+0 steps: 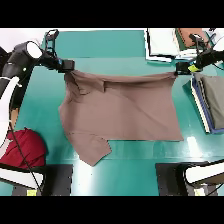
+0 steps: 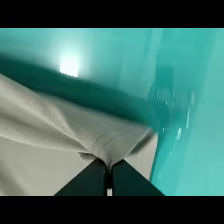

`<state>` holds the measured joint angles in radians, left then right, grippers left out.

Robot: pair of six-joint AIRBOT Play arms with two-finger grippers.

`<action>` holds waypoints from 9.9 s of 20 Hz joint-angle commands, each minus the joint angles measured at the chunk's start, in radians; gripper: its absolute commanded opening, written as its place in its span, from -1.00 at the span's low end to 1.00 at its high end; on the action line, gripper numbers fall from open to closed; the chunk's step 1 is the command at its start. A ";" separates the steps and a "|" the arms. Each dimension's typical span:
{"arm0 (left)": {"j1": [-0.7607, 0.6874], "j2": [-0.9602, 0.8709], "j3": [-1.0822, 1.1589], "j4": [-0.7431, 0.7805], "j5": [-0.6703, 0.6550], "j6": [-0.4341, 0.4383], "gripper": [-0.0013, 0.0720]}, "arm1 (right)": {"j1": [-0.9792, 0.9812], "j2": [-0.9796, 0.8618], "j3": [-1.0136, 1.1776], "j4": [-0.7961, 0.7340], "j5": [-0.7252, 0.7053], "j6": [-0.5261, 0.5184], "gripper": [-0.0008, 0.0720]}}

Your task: Fold the shirts.

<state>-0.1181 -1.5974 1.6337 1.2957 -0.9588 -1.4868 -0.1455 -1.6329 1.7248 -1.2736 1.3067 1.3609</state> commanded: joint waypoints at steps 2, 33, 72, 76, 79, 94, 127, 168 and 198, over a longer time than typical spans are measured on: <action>0.033 -0.055 0.071 -0.002 -0.087 0.002 -0.90 | -0.008 -0.094 0.136 -0.011 0.064 -0.002 -0.93; 0.050 0.669 -1.107 -0.180 -0.248 -0.064 0.40 | -0.039 0.632 -0.673 0.082 -0.075 0.000 0.31; 0.050 0.846 -1.030 -0.206 -0.350 0.055 -0.91 | -0.245 0.779 -1.081 -0.002 0.132 -0.045 -0.92; 0.050 1.012 -1.024 -0.203 -0.459 -0.015 -0.91 | -0.279 0.941 -1.081 -0.090 0.226 -0.044 -0.92; 0.050 1.013 -0.973 -0.194 -0.450 -0.011 -0.91 | -0.250 0.986 -1.072 -0.082 0.159 -0.040 -0.92; 0.050 0.178 -0.428 -0.155 -0.005 0.180 -0.91 | 0.024 0.190 -0.449 -0.080 -0.050 0.064 -0.92; -0.397 -0.190 -0.085 -0.325 0.135 -0.006 -0.91 | -0.172 0.225 -0.480 0.600 0.020 -0.305 -0.92; -0.055 0.230 0.246 0.006 -0.224 -0.023 -0.91 | 0.399 0.051 -0.297 0.496 -0.288 -0.162 0.03; -0.312 0.168 0.243 -0.022 -0.174 -0.005 -0.91 | -0.067 0.069 -0.166 0.450 -0.198 -0.168 -0.92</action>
<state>-0.4149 -1.4288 1.8771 1.2858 -1.1431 -1.4975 -0.0231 -1.6722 1.5913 -0.7273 1.0931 1.1866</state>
